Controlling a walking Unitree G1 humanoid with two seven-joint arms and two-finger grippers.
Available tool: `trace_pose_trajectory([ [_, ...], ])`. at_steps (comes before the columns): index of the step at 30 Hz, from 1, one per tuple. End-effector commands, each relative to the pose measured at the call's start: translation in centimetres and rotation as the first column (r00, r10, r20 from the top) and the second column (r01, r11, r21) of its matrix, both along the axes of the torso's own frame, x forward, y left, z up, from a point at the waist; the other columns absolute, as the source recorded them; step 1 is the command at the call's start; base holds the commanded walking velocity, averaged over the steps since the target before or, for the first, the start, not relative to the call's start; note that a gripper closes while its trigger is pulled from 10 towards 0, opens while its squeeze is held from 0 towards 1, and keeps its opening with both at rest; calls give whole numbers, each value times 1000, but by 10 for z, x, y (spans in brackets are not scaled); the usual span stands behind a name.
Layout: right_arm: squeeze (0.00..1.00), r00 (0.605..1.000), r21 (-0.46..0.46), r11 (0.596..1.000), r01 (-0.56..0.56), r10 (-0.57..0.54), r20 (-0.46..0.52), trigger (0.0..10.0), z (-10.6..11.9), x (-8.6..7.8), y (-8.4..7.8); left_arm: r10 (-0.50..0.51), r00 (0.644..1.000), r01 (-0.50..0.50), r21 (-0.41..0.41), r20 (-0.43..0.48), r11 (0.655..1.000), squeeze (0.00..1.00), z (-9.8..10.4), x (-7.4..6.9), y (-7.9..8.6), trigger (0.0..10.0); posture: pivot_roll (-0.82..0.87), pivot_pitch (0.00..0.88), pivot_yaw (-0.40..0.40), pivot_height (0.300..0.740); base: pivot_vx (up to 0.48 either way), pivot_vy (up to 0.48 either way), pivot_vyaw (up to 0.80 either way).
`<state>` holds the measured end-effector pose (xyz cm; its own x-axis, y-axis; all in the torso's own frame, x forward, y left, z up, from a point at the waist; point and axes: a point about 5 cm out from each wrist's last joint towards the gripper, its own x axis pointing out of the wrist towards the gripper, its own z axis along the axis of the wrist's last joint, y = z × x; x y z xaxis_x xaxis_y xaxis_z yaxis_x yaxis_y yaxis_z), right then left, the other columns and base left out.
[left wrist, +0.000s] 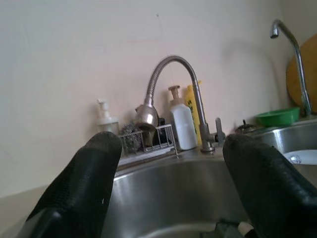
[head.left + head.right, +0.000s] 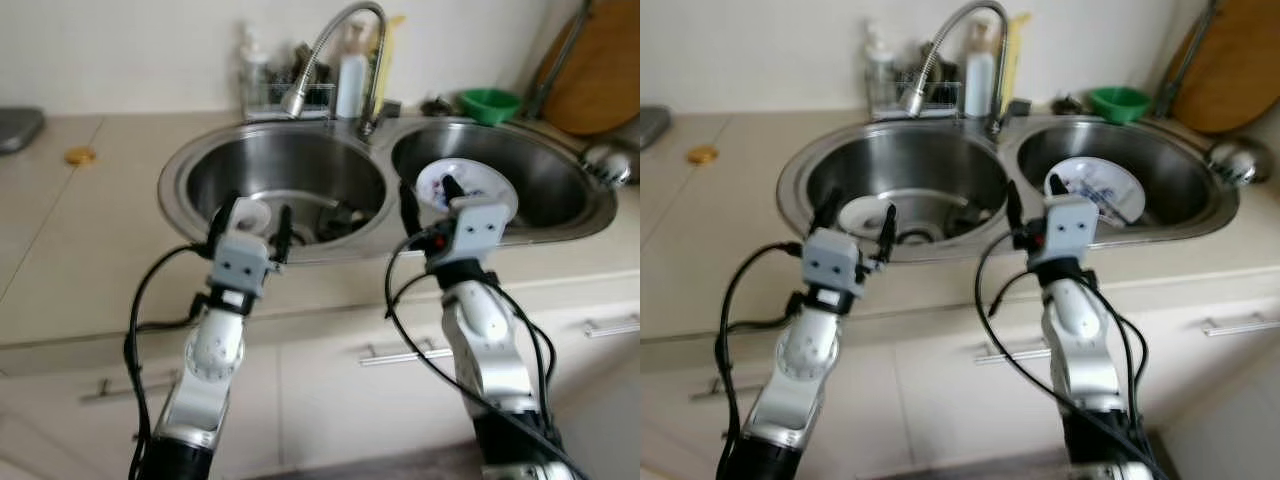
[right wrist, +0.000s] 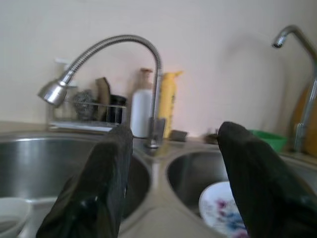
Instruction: Kitchen organization
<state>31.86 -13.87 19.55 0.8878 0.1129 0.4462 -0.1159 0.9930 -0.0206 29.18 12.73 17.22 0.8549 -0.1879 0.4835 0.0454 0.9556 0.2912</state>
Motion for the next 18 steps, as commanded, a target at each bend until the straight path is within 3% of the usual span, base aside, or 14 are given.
trace_pose_trajectory([
  [1,0,999,-5,1000,7,-7,42,10000,7,-3,-1,-3,1000,3,1,15,1000,0,3,-1,-1,10000,36,0,-31,740,0,-345,-800],
  [10,0,995,24,995,93,-94,35,10000,6,-1,-14,-7,1000,7,-11,19,1000,0,2,-2,-1,10000,34,0,-32,740,0,0,-800],
  [18,0,997,-1,997,79,-79,6,10000,-2,-4,-11,-9,1000,9,-8,10,1000,0,0,-2,-2,10000,28,0,-33,740,0,0,-800],
])
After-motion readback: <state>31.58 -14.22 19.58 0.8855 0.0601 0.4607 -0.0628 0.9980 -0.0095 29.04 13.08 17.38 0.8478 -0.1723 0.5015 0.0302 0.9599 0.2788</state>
